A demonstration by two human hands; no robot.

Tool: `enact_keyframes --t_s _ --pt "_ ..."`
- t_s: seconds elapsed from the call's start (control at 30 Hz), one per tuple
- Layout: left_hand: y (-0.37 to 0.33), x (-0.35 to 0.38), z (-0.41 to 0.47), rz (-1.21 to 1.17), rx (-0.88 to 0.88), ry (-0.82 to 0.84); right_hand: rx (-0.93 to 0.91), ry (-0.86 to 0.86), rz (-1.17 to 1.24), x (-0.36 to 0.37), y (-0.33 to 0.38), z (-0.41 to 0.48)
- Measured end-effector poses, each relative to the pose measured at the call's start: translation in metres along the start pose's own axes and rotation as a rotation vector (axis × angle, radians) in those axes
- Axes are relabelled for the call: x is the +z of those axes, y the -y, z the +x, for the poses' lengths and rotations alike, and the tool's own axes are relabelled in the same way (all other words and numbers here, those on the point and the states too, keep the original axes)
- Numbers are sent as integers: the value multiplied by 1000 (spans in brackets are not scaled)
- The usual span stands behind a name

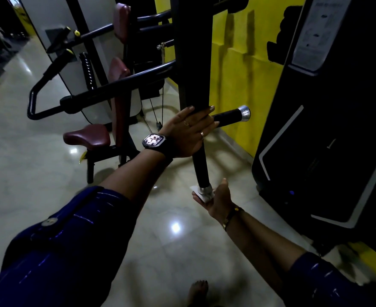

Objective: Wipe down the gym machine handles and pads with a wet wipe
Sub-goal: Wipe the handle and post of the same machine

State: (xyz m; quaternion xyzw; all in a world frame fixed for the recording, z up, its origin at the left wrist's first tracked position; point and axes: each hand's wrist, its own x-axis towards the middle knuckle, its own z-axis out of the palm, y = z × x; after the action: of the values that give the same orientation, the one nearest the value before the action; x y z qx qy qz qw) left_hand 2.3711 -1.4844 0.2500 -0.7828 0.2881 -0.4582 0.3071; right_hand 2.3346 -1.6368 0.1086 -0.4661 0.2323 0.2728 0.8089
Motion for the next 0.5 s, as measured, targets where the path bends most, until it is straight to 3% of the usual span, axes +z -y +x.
enact_keyframes --t_s 0.27,0.5 --pt "-1 2 -1 -13 -12 -9 -21 84 108 3 9 4" --pt "-2 3 -1 -26 -22 -25 -81 -117 248 13 -25 -28"
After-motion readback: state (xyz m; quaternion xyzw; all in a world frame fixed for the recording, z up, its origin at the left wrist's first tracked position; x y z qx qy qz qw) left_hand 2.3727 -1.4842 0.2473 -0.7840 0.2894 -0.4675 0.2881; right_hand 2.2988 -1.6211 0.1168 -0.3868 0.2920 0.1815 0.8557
